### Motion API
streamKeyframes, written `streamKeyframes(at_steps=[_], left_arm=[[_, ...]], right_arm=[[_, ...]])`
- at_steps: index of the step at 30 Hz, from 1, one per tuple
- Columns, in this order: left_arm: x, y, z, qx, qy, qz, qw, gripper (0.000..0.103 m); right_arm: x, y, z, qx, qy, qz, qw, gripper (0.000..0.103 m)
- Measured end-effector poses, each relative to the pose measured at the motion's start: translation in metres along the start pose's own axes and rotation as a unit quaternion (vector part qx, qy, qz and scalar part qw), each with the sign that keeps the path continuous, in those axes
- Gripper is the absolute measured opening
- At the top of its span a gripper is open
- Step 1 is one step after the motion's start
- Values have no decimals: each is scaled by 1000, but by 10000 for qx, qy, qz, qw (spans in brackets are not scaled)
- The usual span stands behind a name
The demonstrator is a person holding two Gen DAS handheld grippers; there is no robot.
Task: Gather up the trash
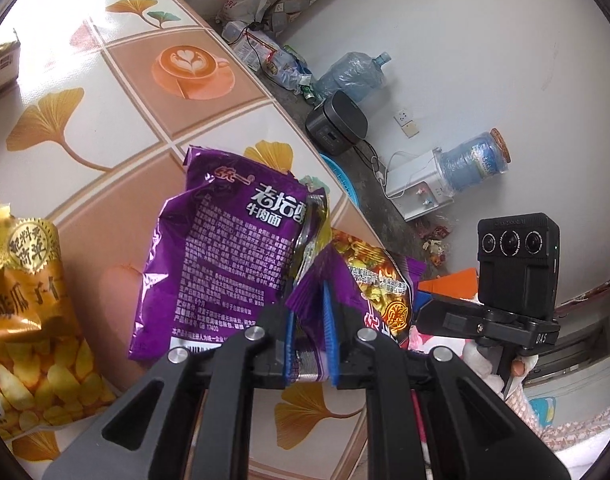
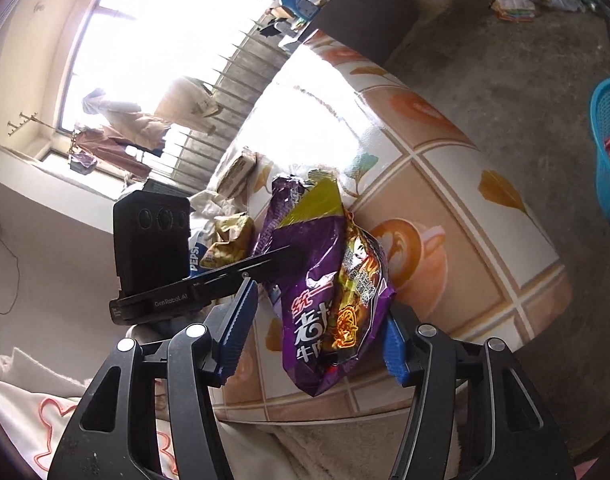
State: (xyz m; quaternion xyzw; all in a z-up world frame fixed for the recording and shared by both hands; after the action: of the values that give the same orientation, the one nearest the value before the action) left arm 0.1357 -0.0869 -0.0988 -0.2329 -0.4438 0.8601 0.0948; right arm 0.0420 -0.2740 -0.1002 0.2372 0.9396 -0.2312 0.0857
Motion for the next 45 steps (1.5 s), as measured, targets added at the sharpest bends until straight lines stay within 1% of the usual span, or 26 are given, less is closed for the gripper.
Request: streamKeyframes(at_steps=[1,5,8,9,10,18,20,21,24,27,30,33,34,35,36,37,39,41,42,43,45], left_arm=[[-1,1,0,35,-10,-21,10000,12],[-1,3,-1,137,-65,-56,9999,12],[-4,4,-4,221,-137,-111,9996,12],[-4,4,-5,240,-161,-127,9995,12],[-4,4,-6,260,-183,-140,9994,12],[-5,9,-16,592,-550,-268,9964,10],[-5,9,-17,603,-593,-268,9961,10],[-6,9,-17,595,-595,-250,9961,10],[-6,7,-11,570,-531,-196,9968,10],[-8,-6,1,297,-259,-23,9992,10],[-13,-38,7,61,-8,362,9993,10],[-19,-82,0,-198,123,843,9962,10],[-20,-96,-5,-328,135,965,9947,13],[-22,-109,-12,-519,123,1058,9930,14],[-23,-118,-19,-756,85,1093,9911,19],[-25,-124,-27,-1006,39,1063,9892,25],[-30,-127,-41,-1505,9,932,9842,31],[-33,-122,-53,-1970,35,695,9779,33],[-35,-117,-57,-2135,23,544,9754,35],[-35,-114,-64,-2213,8,411,9743,36],[-35,-105,-72,-2272,51,143,9737,39]], right_arm=[[2,-2,0,-31,-27,-66,10000,50],[5,5,-17,400,-536,-241,9975,49],[6,13,-16,587,-559,-356,9961,46],[6,14,-13,656,-526,-393,9957,43],[6,15,-11,681,-483,-441,9955,38],[11,23,-16,685,-539,-547,9947,38],[12,24,-17,815,-603,-532,9934,32],[12,27,-18,928,-615,-511,9925,23],[15,29,-18,1074,-654,-421,9912,16],[15,26,-23,1182,-773,-283,9896,11],[10,21,-24,1209,-785,-123,9895,8],[3,20,-21,1290,-753,44,9888,8],[0,19,-19,1288,-716,101,9890,8],[-3,20,-17,1280,-685,155,9893,8],[-6,21,-15,1257,-658,200,9897,8],[-9,22,-13,1225,-629,235,9902,8],[-14,25,-10,1139,-565,278,9915,8],[-19,29,-8,1056,-506,285,9927,8],[-20,30,-8,1032,-505,279,9930,8],[-21,32,-11,1036,-529,272,9928,8],[-21,34,-13,1066,-605,244,9922,8]])
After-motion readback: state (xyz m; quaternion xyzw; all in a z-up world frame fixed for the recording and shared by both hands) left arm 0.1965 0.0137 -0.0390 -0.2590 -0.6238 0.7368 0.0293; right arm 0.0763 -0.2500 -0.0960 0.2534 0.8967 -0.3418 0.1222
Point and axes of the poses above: each gripper's, at about its wrist camera, not at the fingertips, and y roughly the way its jaws point, z to its right, x to its underside, the point moved 2 cm from there along y, roughly the way its jaws point, and after that the axes turned 12 degrees about -x, right-handed, at the moved point
